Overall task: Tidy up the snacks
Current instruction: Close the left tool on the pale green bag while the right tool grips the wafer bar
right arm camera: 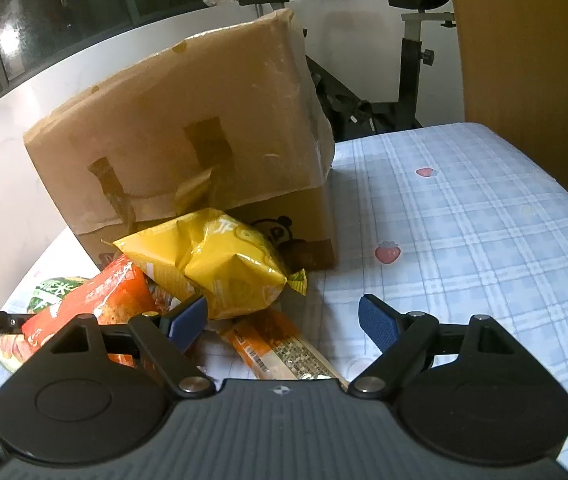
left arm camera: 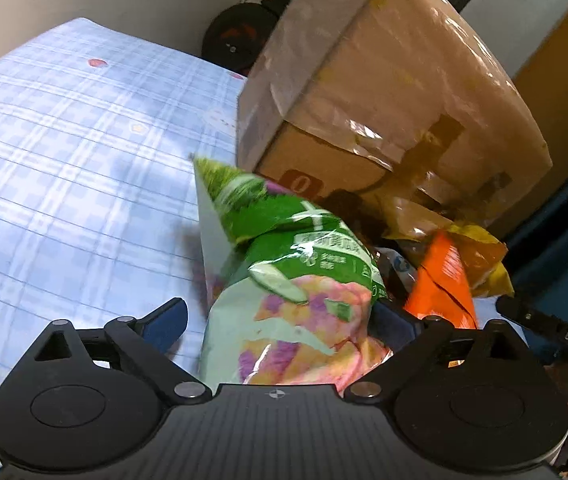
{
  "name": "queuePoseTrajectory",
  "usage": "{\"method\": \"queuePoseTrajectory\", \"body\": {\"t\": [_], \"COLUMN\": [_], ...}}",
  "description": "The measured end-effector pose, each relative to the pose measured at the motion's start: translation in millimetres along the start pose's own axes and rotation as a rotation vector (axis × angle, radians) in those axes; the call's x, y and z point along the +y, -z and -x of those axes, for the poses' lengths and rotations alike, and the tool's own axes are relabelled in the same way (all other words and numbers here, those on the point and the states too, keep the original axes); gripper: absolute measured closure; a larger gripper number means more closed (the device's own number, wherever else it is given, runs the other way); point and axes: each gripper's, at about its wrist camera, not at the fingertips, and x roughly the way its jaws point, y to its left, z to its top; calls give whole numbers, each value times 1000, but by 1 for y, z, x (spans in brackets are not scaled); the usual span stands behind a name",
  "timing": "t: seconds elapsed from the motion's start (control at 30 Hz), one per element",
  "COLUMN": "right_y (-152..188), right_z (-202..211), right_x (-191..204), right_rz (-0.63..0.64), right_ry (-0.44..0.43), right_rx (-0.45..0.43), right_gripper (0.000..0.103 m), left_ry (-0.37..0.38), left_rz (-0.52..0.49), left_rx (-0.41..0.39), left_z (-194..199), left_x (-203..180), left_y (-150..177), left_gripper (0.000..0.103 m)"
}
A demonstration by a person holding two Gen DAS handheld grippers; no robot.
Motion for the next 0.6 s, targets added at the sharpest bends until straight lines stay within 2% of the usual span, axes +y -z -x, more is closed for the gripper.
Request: {"method": "queuePoseTrajectory", "body": {"t": [0.03,0.17,0.23,0.47,0.6], "right_y": [1,5,8,13,16], "right_z": [0,-1,-1,0,-7], "right_x": [0,-2,-3,-2,4], "right_rz": [1,-3,-6,37,123], "right_ry": [0,3,6,13,28], "right_rx": [2,13,19,30,46], "right_gripper": [18,18,18,18,22], "left_ry": [4,20,9,-84,-113], "left_rz": [-10,-37,-42,-37,-26], "left_rx": [-4,-48,-67,-137,-175], "left_z": [0,9,14,40,55], "left_x": [-2,-8,-10,-7,-8], "left_y": [0,3,4,7,9], "left_gripper": [5,27,32,36,36]}}
